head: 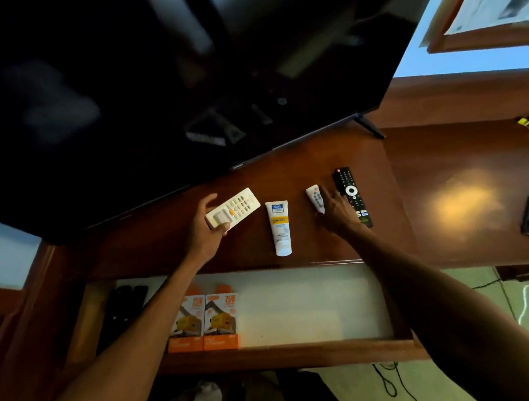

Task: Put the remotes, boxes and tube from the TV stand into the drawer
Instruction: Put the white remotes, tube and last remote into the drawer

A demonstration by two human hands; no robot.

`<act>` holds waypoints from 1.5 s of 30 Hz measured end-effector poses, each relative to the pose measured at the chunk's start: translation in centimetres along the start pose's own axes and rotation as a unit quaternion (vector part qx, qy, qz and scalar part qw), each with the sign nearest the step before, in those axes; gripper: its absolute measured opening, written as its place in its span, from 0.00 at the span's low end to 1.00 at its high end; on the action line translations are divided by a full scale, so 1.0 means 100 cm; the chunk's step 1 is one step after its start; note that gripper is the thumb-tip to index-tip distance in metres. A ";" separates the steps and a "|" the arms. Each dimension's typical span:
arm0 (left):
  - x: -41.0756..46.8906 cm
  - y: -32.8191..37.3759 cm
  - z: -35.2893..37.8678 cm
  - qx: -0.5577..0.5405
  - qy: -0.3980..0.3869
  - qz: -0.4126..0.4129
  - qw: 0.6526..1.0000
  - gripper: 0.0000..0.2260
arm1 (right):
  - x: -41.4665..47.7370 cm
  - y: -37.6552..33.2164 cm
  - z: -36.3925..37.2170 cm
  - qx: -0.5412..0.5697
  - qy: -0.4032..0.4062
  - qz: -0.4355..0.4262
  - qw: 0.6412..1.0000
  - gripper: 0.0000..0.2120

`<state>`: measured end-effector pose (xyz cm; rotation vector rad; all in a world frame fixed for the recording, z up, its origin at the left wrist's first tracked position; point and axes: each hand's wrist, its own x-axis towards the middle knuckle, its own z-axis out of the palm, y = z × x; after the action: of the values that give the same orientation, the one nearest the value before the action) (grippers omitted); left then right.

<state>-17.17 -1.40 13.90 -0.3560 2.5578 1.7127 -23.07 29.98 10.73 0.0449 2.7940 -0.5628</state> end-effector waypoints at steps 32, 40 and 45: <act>-0.098 -0.077 -0.021 -0.008 -0.158 -0.006 0.987 0.15 | -0.212 -0.063 0.103 0.112 -0.024 -0.082 0.990 0.35; -0.092 -0.118 0.035 0.119 -0.222 0.024 0.968 0.13 | -0.200 -0.030 0.147 0.095 -0.079 0.038 0.992 0.36; -0.077 -0.135 0.052 0.217 -0.269 0.031 0.938 0.12 | -0.177 -0.032 0.166 0.098 -0.116 0.054 0.987 0.39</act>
<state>-7.30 -0.23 0.92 0.1934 2.4272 1.0087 -1.84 21.16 2.40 0.1618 2.4875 -0.7621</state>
